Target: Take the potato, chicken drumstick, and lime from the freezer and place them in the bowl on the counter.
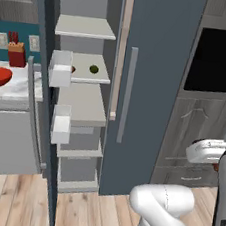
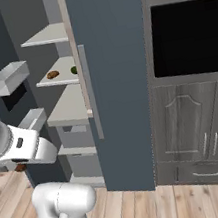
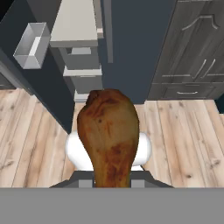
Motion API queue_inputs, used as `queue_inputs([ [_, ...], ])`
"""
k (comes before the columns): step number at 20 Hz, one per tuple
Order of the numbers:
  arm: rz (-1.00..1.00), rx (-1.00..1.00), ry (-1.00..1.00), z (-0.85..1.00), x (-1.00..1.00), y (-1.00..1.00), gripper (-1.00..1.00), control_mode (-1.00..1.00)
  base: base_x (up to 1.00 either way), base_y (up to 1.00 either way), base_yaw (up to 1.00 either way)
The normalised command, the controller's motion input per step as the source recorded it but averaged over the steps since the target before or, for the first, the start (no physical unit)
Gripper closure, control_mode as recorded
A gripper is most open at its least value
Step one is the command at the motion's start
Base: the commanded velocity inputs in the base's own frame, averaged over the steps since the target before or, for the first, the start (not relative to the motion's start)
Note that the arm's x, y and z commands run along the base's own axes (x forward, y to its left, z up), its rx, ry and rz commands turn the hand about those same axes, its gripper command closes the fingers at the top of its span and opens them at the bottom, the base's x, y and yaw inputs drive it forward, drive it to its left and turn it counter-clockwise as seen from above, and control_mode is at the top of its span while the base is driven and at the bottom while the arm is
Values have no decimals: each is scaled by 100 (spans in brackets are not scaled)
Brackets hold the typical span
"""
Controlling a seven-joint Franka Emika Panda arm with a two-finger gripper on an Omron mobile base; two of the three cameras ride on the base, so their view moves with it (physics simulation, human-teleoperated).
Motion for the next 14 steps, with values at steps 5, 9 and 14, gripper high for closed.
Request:
queue_inputs([
  [5, 0, 0, 0, 0, 0, 0, 100, 100, -22, 21, 59],
  [9, 0, 0, 0, 0, 0, 0, 100, 100, -23, 58, 52],
  [14, 0, 0, 0, 0, 0, 0, 100, 100, 0, 100, 22],
])
